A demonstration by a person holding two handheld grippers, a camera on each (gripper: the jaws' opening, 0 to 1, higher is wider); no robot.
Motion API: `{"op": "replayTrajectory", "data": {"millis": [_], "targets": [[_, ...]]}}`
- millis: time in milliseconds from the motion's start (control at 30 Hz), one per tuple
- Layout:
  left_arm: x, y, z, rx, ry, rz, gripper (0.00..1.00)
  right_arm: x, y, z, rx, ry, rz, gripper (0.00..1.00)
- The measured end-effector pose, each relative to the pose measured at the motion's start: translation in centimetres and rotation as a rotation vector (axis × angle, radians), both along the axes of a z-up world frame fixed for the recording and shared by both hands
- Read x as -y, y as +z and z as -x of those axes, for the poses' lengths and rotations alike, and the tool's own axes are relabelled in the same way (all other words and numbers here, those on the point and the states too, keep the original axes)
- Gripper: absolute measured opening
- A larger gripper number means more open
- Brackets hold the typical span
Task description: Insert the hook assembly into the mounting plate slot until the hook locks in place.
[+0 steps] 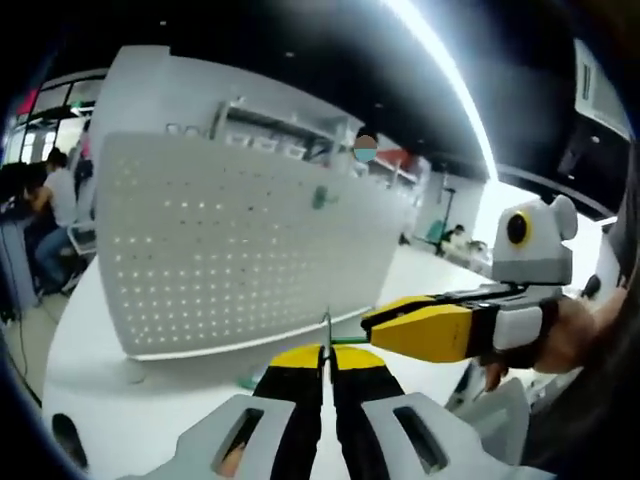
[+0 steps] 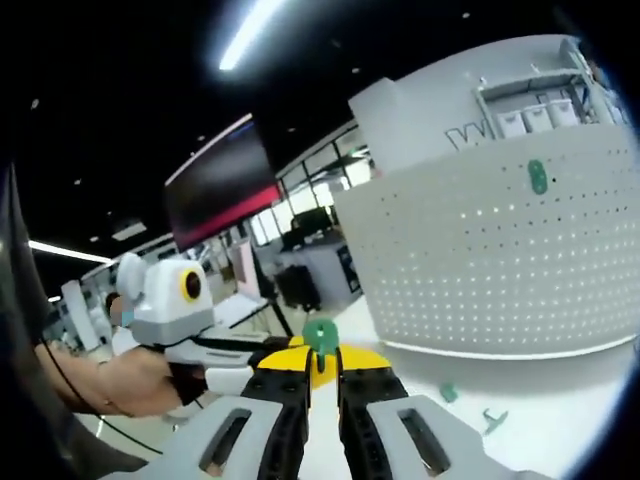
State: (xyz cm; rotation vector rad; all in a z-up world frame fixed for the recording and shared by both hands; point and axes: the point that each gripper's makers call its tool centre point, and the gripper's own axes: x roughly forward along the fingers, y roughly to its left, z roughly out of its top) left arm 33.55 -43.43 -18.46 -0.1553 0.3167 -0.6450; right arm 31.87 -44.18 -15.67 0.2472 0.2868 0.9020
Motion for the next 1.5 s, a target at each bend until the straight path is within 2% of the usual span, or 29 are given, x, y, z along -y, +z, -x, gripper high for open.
{"op": "replayTrajectory", "data": {"millis": [133, 333, 500, 700, 1033, 1100, 1233, 1333, 1500], "targets": [[0.05, 0.31, 0.01, 0.026, 0.008, -0.008, 0.01, 0.08, -0.15, -0.05, -0.016, -0.004, -0.009, 0.06], [0.28, 0.43, 0.0, 0.035, 0.003, -0.004, 0.01, 0.07, -0.08, -0.14, -0.042, -0.004, -0.041, 0.06], [0.26, 0.59, -0.06, 0.044, 0.008, -0.009, 0.01, -0.1, -0.06, -0.07, -0.099, -0.005, -0.101, 0.04], [0.21, 0.49, 0.0, 0.047, 0.013, -0.01, 0.01, -0.22, -0.2, 0.0, -0.135, -0.007, -0.141, 0.03], [0.34, 0.25, -0.02, 0.033, -0.003, -0.003, 0.02, 0.13, -0.71, -0.25, -0.166, -0.032, -0.135, 0.0], [0.4, 0.12, -0.02, 0.028, -0.006, -0.004, 0.02, 0.15, -0.77, -0.19, -0.144, -0.033, -0.108, 0.0], [0.45, 0.03, -0.06, 0.026, -0.008, -0.008, 0.03, 0.24, -0.88, -0.34, -0.141, -0.037, -0.098, 0.0], [0.61, -0.01, -0.04, 0.019, -0.015, -0.001, 0.03, 0.26, -0.76, -0.3, -0.097, -0.04, -0.068, 0.0], [0.63, -0.27, 0.01, 0.02, -0.016, -0.013, 0.05, 0.19, -0.96, -0.36, -0.093, -0.036, -0.055, 0.0]]}}
